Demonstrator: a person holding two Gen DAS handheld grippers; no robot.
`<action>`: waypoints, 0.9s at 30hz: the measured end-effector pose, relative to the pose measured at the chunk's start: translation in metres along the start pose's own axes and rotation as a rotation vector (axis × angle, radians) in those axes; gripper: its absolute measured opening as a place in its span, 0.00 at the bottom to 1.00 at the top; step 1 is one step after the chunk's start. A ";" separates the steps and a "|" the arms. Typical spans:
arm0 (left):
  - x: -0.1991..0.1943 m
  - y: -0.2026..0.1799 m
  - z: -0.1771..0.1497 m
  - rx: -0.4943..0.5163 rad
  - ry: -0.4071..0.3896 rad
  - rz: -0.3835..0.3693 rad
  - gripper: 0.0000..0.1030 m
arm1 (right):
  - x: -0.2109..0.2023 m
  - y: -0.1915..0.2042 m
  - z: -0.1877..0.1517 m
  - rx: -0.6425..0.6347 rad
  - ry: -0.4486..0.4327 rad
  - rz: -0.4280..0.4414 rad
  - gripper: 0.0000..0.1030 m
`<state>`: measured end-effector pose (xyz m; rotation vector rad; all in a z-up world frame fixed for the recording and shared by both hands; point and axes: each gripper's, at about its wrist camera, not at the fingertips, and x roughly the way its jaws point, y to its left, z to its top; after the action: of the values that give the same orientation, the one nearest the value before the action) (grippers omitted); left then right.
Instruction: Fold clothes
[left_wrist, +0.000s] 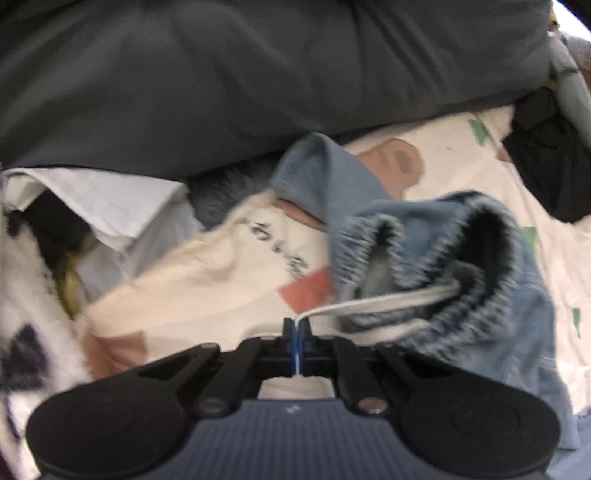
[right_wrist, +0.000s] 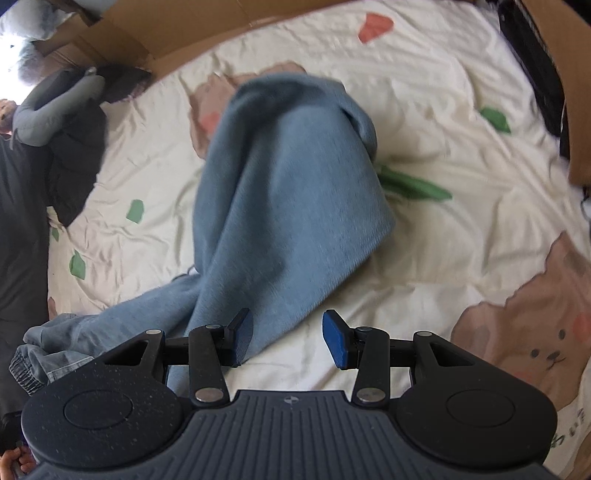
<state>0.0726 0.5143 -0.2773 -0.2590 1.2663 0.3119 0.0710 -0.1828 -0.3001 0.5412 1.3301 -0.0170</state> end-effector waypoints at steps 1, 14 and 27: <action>0.001 0.003 0.002 0.001 0.000 0.014 0.02 | 0.005 -0.002 -0.002 0.008 0.007 0.002 0.48; -0.004 0.016 -0.006 -0.004 0.028 0.039 0.30 | 0.049 -0.037 -0.003 0.182 0.006 0.085 0.48; -0.015 0.027 -0.054 -0.070 0.083 -0.041 0.30 | 0.068 -0.044 0.024 0.187 -0.075 0.098 0.38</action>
<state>0.0107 0.5185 -0.2781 -0.3606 1.3314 0.3130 0.0963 -0.2113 -0.3754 0.7571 1.2339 -0.0813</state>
